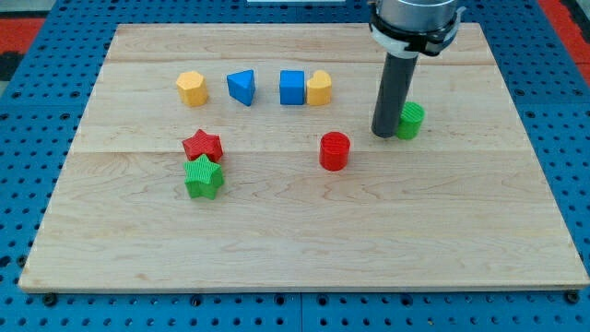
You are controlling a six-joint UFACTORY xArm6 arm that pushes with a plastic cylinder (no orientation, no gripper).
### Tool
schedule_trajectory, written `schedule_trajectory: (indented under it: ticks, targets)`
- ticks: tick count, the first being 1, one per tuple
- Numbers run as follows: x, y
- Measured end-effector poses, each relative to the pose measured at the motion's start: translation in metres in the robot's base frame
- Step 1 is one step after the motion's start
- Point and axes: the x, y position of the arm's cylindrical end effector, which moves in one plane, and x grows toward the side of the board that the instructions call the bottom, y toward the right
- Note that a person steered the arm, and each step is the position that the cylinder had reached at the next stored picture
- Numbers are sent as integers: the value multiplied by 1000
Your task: Move the red circle towards the left center
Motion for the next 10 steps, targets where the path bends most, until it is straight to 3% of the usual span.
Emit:
schedule_trajectory:
  ticks: [2,6,10]
  targets:
    - [-7,-80]
    - [30,-122]
    - [45,-121]
